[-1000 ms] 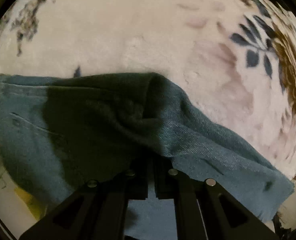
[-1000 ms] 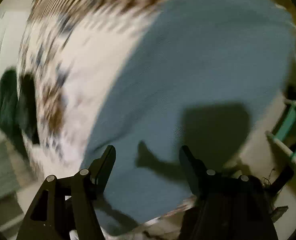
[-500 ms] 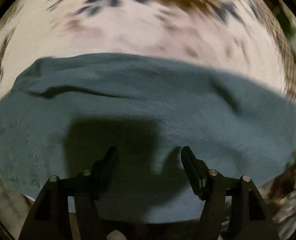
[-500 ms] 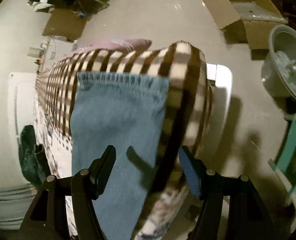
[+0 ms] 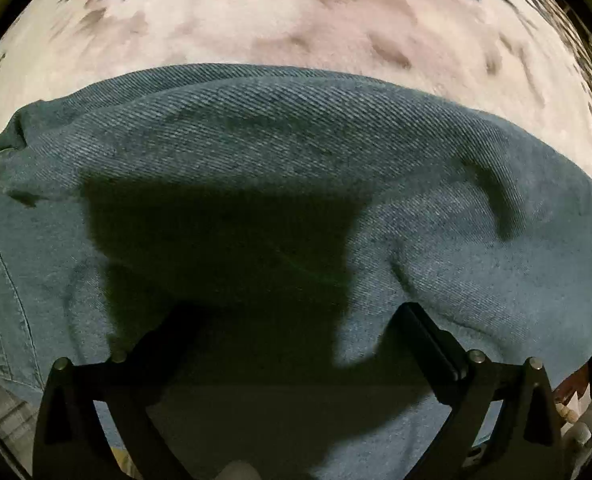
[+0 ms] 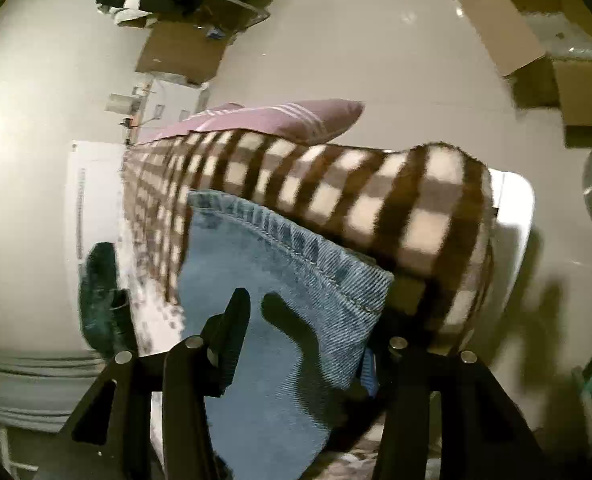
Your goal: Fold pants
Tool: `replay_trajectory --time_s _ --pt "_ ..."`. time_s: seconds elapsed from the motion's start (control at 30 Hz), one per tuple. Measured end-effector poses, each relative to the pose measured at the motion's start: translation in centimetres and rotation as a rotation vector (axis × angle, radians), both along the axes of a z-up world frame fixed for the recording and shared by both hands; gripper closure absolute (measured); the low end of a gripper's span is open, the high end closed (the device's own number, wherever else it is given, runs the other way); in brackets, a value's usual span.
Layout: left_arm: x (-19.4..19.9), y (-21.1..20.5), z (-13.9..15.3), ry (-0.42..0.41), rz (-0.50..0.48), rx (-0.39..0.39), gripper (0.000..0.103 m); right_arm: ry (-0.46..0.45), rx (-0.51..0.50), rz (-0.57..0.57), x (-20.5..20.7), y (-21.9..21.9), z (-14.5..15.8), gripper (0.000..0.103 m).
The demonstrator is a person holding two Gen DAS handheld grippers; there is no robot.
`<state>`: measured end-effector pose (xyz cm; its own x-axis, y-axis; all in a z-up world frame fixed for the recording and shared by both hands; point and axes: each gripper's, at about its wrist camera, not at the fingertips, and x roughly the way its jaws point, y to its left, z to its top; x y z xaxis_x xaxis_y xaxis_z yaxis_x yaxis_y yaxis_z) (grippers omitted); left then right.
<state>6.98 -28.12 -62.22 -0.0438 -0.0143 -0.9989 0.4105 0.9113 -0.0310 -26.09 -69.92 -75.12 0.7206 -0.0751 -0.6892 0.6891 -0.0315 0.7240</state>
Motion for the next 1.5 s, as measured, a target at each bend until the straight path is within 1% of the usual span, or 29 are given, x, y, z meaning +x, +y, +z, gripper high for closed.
replay_trajectory --time_s 0.03,0.07,0.1,0.13,0.17,0.2,0.27,0.3,0.33,0.37,0.4,0.47,0.5,0.53,0.57,0.6,0.67,0.77,0.83,0.9,1.0,1.03,1.07,1.17,1.27,1.33,1.37,1.4,1.5 --pt "1.3 -1.9 -0.7 -0.007 0.004 -0.002 0.0 -0.026 0.005 0.0 -0.1 -0.2 -0.2 0.052" --pt "1.7 -2.6 -1.0 -0.015 0.005 -0.004 0.0 -0.048 0.009 0.001 -0.1 -0.4 -0.4 0.052" --pt "1.4 -2.5 -1.1 -0.025 0.004 -0.008 0.0 -0.063 0.006 0.001 0.0 -0.5 -0.4 0.052" --pt "-0.5 -2.6 -0.5 -0.033 0.004 -0.011 0.0 -0.065 -0.005 0.011 0.3 -0.9 -0.4 0.054" --pt "-2.2 -2.1 -0.2 -0.04 0.003 -0.015 0.0 -0.059 -0.016 0.021 0.7 -1.1 -0.4 0.064" --pt "-2.9 -1.9 -0.1 -0.045 0.003 -0.018 0.0 -0.033 -0.031 0.037 1.4 -1.6 -0.6 0.078" --pt "-3.6 -1.2 0.2 -0.051 0.004 -0.021 0.0 0.034 -0.04 0.063 2.5 -2.2 -1.3 0.077" --pt "-4.1 -0.5 1.1 -0.053 0.006 -0.023 0.0 0.056 -0.045 0.084 3.2 -2.5 -2.0 0.077" --pt "-4.4 -0.4 1.0 -0.061 0.01 -0.025 0.0 0.052 -0.045 0.092 3.3 -2.6 -2.3 0.076" --pt "-3.7 -0.4 1.3 -0.067 0.014 -0.027 0.0 0.035 -0.039 0.091 3.2 -2.7 -2.6 0.073" --pt "-3.3 0.5 1.4 -0.08 0.018 -0.031 0.0 -0.007 -0.013 0.072 3.1 -3.0 -3.4 0.069" --pt "-4.6 1.3 2.7 -0.104 0.026 -0.041 0.0 -0.062 0.023 0.043 2.8 -2.9 -4.1 0.067" --pt "-4.1 1.0 3.3 -0.101 0.028 -0.041 0.0 -0.076 0.039 0.026 2.9 -3.1 -4.6 0.068" --pt "-4.1 1.0 3.5 -0.094 0.028 -0.043 0.0 -0.073 0.039 0.018 2.9 -2.8 -4.3 0.071" --pt "-4.1 1.1 3.6 -0.084 0.028 -0.049 0.0 -0.062 0.034 0.007 3.1 -2.9 -4.3 0.083" --pt "-4.1 1.6 4.0 -0.065 0.041 -0.073 0.0 -0.055 0.029 0.001 3.4 -2.8 -4.0 0.088" --pt "-3.8 2.9 5.1 -0.046 0.092 -0.137 0.0 -0.038 -0.002 -0.011 4.2 -2.2 -2.5 0.09" --pt "-3.7 5.4 7.6 -0.057 0.147 -0.191 0.0 -0.024 -0.072 0.012 5.4 -0.3 1.5 0.091" --pt "-3.8 8.0 10.0 -0.091 0.177 -0.218 0.0 -0.017 -0.133 0.053 6.7 1.8 5.0 0.091" --pt "-3.9 10.3 11.5 -0.114 0.206 -0.242 0.0 -0.001 -0.207 0.114 8.8 4.1 8.4 0.091" --pt "-3.9 15.2 13.8 -0.132 0.274 -0.261 0.0 0.01 -0.285 0.205 12.3 8.2 12.2 0.092" --pt "-3.8 17.2 14.2 -0.132 0.304 -0.268 0.0 0.011 -0.308 0.24 13.9 10.0 13.1 0.092" --pt "-3.3 18.4 13.9 -0.133 0.325 -0.266 0.0 0.013 -0.327 0.276 15.3 12.0 14.0 0.092" --pt "-2.7 23.0 13.7 -0.134 0.409 -0.259 0.0 0.027 -0.394 0.379 19.5 17.5 15.1 0.092" --pt "-2.6 27.4 13.2 -0.136 0.463 -0.235 0.0 0.028 -0.404 0.502 24.0 24.2 14.1 0.093" --pt "-2.5 29.9 12.5 -0.141 0.486 -0.211 0.0 0.048 -0.407 0.588 27.0 29.1 12.0 0.093" --pt "-2.3 30.6 12.2 -0.143 0.493 -0.208 0.0 0.06 -0.406 0.62 27.9 31.2 11.5 0.093" --pt "-2.2 31.6 11.9 -0.146 0.504 -0.203 0.0 0.087 -0.41 0.667 29.2 33.6 9.7 0.093" --pt "-1.9 34.3 11.0 -0.157 0.527 -0.176 0.0 0.145 -0.418 0.763 31.3 38.9 6.3 0.093"
